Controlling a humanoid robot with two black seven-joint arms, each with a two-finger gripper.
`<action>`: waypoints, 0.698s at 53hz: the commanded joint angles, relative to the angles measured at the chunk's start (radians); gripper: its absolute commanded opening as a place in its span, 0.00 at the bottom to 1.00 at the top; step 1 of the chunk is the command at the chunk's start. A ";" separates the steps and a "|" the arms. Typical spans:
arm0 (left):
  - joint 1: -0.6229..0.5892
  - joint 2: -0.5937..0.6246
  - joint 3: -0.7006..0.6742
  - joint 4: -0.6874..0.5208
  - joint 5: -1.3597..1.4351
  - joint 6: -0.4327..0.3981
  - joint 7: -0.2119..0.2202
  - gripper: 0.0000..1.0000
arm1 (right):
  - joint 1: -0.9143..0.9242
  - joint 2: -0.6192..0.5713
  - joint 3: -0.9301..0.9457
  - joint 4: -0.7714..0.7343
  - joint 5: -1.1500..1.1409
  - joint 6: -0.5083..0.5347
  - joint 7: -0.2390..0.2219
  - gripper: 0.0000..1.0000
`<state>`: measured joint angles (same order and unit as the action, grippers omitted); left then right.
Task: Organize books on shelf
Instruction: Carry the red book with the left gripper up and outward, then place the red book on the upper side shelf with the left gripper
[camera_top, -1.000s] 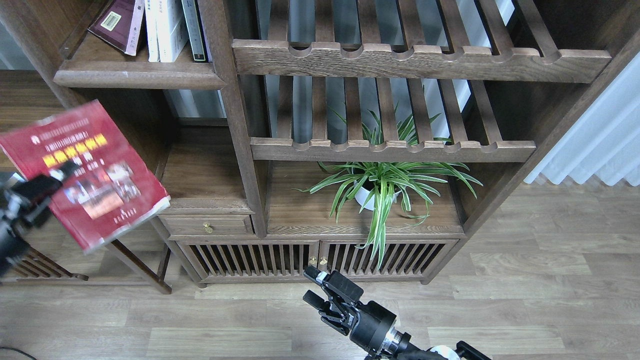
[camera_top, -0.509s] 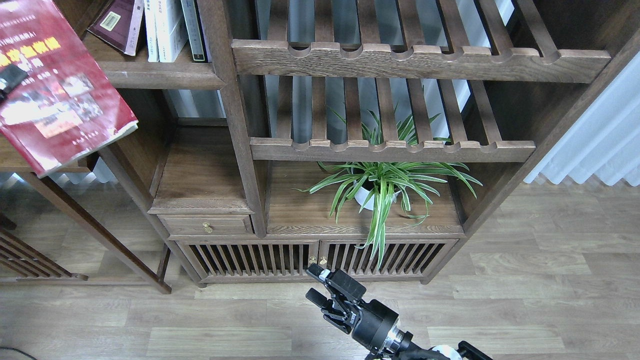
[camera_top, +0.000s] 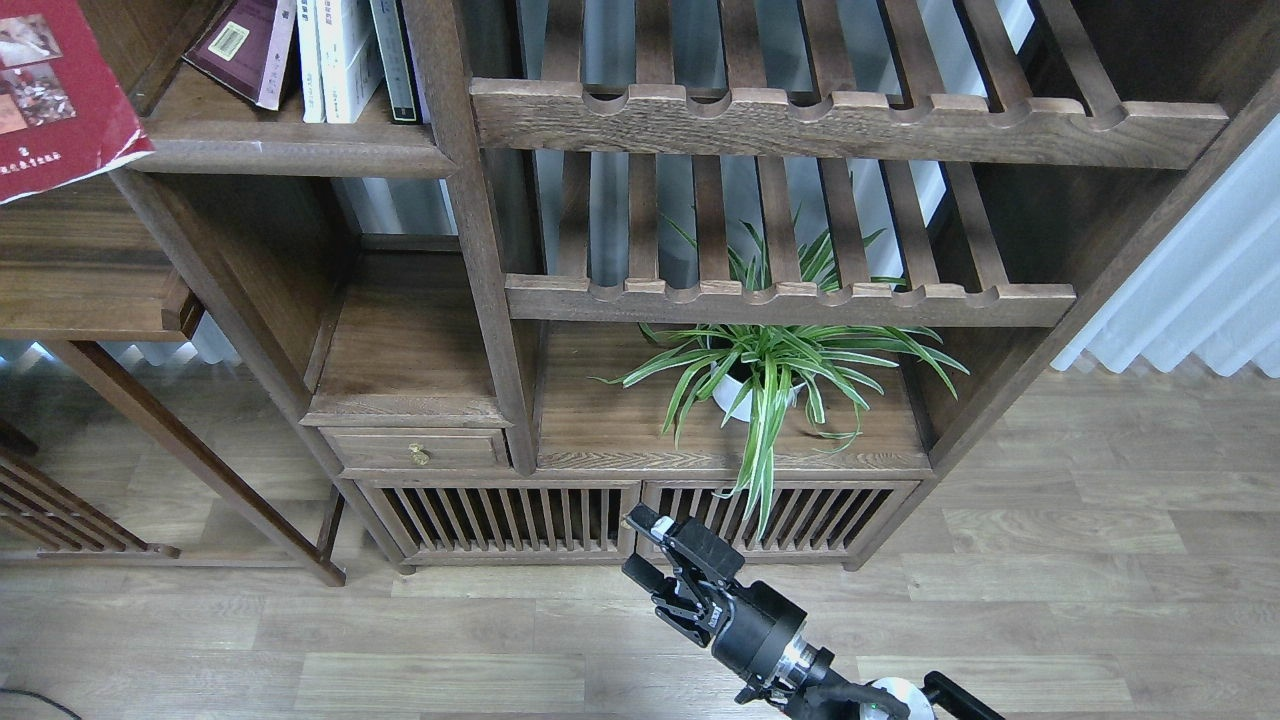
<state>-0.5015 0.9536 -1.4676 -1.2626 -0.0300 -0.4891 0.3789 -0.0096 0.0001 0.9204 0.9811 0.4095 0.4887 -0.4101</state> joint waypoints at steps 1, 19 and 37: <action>-0.135 -0.003 0.078 0.037 0.076 0.000 0.012 0.05 | -0.001 0.000 0.000 0.001 0.002 0.000 0.001 0.98; -0.403 -0.058 0.213 0.126 0.283 0.000 0.015 0.05 | -0.001 0.000 0.000 0.004 0.002 0.000 0.001 0.98; -0.584 -0.177 0.283 0.253 0.439 0.000 0.012 0.05 | -0.004 0.000 0.000 0.011 0.002 0.000 0.001 0.98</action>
<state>-1.0288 0.8299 -1.1920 -1.0654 0.3414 -0.4889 0.3943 -0.0133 0.0000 0.9214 0.9851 0.4112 0.4887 -0.4095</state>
